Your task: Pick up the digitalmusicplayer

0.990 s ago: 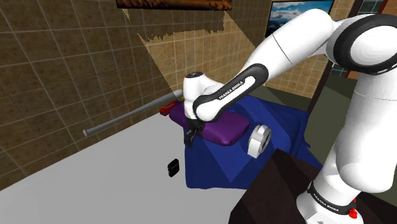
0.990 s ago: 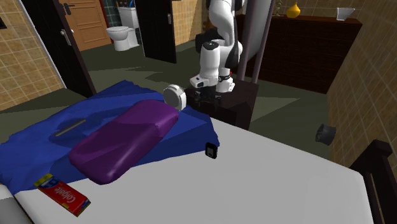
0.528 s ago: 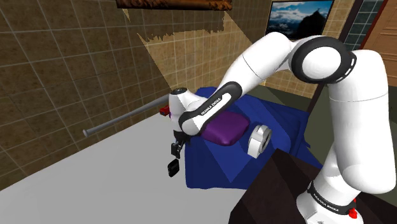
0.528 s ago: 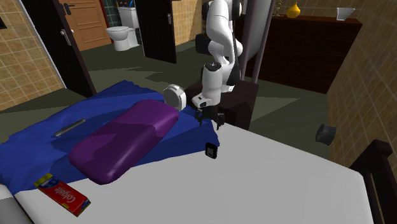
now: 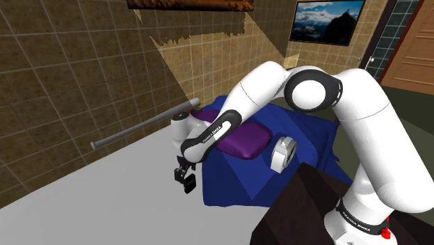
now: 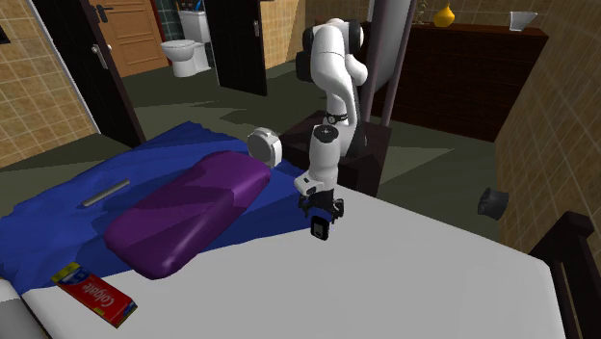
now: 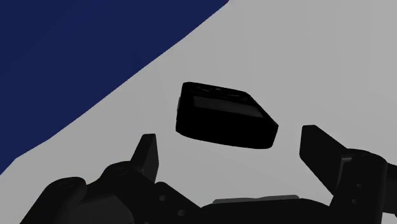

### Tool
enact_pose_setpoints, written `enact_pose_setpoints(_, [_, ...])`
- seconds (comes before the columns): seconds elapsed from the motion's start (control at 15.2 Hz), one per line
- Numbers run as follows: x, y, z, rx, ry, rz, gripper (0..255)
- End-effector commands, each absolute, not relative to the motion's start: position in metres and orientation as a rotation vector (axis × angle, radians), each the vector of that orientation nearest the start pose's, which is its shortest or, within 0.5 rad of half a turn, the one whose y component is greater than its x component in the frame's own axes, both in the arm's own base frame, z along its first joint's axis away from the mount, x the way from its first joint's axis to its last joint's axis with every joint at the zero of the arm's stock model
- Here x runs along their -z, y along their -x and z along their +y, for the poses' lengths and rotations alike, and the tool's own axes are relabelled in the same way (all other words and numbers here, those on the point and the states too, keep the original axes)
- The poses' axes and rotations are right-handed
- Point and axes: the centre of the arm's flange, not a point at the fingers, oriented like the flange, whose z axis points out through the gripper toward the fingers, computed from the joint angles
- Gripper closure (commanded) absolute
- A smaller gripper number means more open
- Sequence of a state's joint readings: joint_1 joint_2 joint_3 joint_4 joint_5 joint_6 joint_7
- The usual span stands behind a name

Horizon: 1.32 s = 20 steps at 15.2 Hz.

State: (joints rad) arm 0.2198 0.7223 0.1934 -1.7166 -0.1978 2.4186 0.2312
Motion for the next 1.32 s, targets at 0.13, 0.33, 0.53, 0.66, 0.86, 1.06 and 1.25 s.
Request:
enact_pose_setpoints(0.13, [-0.152, -0.62, 0.258, 0.0, 3.113, -0.446, 0])
enact_pose_setpoints(0.33, [-0.138, -0.619, 0.257, 0.0, 3.113, -0.446, 0])
enact_pose_setpoints(0.53, [-0.138, -0.619, 0.257, 0.0, 3.113, -0.446, 255])
enact_pose_setpoints(0.66, [-0.138, -0.62, 0.257, 0.0, 3.113, -0.446, 255])
enact_pose_setpoints(0.86, [-0.138, -0.62, 0.257, 0.0, 3.113, -0.446, 255])
enact_pose_setpoints(1.06, [-0.138, -0.62, 0.258, 0.0, 3.113, -0.446, 255])
enact_pose_setpoints(1.25, [-0.154, -0.62, 0.258, 0.0, 3.113, -0.446, 255])
